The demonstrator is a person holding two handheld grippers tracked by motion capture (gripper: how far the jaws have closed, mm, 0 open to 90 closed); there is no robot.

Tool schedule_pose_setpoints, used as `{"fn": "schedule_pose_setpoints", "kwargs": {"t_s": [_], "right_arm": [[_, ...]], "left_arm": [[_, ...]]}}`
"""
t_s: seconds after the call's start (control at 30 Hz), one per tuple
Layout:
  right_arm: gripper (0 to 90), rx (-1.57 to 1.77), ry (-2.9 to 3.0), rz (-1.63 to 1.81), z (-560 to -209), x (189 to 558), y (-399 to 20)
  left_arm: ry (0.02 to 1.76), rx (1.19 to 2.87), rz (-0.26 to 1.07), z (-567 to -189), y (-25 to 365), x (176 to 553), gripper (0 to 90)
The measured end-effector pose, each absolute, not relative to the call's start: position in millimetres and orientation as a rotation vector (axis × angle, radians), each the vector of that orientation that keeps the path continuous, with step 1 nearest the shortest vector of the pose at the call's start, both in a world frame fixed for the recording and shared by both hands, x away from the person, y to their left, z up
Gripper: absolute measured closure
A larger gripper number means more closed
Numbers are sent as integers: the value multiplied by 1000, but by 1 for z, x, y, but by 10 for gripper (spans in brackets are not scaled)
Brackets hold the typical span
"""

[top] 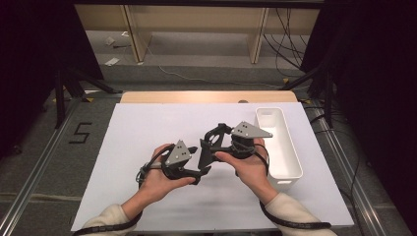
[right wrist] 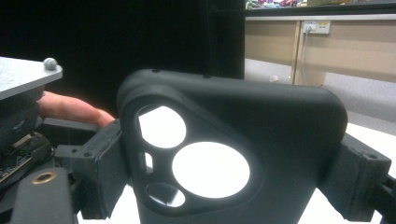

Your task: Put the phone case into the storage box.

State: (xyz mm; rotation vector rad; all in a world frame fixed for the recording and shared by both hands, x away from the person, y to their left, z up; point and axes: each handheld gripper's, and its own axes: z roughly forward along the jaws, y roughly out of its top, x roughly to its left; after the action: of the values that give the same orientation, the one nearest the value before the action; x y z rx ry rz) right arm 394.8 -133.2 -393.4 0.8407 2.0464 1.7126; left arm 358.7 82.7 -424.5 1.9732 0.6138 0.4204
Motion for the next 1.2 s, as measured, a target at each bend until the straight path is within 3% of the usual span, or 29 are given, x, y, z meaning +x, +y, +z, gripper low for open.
{"fn": "schedule_pose_setpoints", "kwargs": {"t_s": [0.13, 0.27, 1.2], "right_arm": [[156, 847, 2034, 1704, -392, 396, -136], [155, 858, 2020, 1706, -391, 397, -139], [157, 907, 1949, 1687, -384, 406, -162]], "left_arm": [[660, 1987, 443, -425, 87, 358, 49], [659, 1989, 452, -424, 92, 356, 0], [676, 1988, 476, -428, 117, 347, 0]]}}
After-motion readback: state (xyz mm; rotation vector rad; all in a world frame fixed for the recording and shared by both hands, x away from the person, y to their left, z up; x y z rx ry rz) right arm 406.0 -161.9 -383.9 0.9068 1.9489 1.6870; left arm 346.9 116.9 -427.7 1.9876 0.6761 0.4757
